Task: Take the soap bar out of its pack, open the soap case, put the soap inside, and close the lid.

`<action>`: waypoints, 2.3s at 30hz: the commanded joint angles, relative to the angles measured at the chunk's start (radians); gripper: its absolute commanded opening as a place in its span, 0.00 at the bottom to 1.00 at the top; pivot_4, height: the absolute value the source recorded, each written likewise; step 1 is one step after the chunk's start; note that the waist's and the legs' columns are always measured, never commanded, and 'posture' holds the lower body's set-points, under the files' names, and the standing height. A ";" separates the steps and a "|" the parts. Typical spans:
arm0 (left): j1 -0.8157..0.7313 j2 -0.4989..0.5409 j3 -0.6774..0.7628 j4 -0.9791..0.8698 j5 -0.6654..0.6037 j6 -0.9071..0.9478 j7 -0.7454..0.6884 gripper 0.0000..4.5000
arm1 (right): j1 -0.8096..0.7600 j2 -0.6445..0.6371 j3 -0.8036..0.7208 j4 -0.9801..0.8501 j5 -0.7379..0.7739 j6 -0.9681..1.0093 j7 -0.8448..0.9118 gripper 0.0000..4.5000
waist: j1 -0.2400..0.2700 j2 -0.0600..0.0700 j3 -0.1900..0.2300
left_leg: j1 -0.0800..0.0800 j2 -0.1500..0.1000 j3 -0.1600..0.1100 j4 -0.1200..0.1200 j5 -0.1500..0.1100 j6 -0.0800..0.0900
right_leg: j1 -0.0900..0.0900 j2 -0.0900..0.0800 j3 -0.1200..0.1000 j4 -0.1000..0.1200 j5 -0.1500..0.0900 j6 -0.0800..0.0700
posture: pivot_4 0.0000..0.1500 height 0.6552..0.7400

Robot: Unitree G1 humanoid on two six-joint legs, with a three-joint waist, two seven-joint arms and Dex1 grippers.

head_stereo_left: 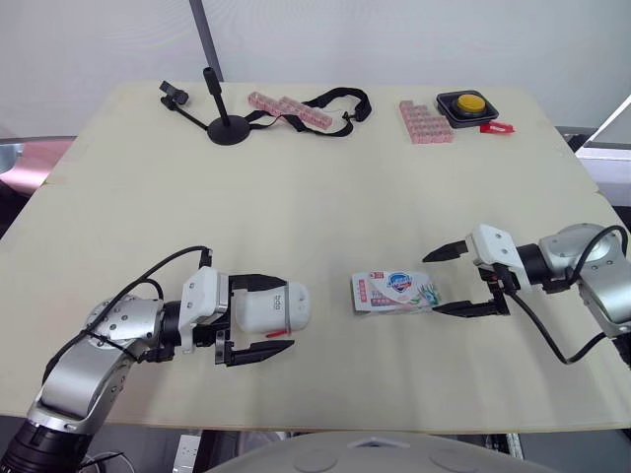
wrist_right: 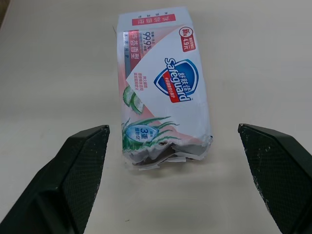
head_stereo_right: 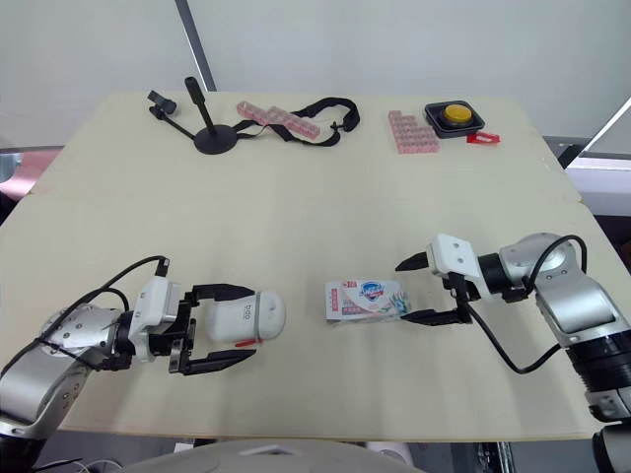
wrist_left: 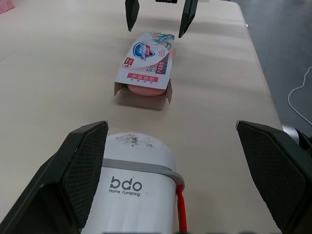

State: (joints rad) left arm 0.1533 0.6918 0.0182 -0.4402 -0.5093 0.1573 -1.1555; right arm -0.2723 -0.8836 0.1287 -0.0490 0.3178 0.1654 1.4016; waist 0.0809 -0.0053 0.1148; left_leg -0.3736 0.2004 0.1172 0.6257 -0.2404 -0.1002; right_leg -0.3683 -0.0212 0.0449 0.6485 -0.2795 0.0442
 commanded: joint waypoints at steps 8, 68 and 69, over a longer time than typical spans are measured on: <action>0.016 -0.018 -0.018 -0.020 0.012 -0.038 0.016 0.99 | -0.005 0.040 0.028 0.039 -0.065 -0.086 -0.020 1.00 | -0.001 0.000 0.000 | 0.000 0.000 0.000 0.000 0.000 0.000 | 0.000 0.000 0.000 0.001 0.000 0.000 | 1.00 1.00; 0.045 -0.025 -0.035 -0.021 0.031 -0.069 0.057 1.00 | 0.019 0.090 0.016 0.097 -0.065 -0.195 -0.065 0.41 | -0.002 0.000 0.000 | 0.000 0.000 0.000 0.002 0.000 0.000 | 0.000 0.000 0.000 0.004 0.000 0.000 | 1.00 1.00; 0.045 -0.025 -0.035 -0.020 0.031 -0.070 0.057 1.00 | 0.020 0.089 0.016 0.097 -0.064 -0.195 -0.065 0.41 | -0.002 0.000 0.000 | 0.000 0.000 0.000 0.002 0.000 0.000 | 0.000 0.000 0.000 0.004 0.000 0.000 | 1.00 1.00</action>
State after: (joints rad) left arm 0.1954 0.6644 -0.0209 -0.4473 -0.4761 0.1048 -1.0945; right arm -0.2571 -0.7867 0.1771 0.0679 0.2374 -0.0248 1.3366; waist 0.0794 -0.0051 0.1144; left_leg -0.3731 0.2004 0.1175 0.6276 -0.2403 -0.1001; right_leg -0.3683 -0.0209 0.0453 0.6521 -0.2795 0.0442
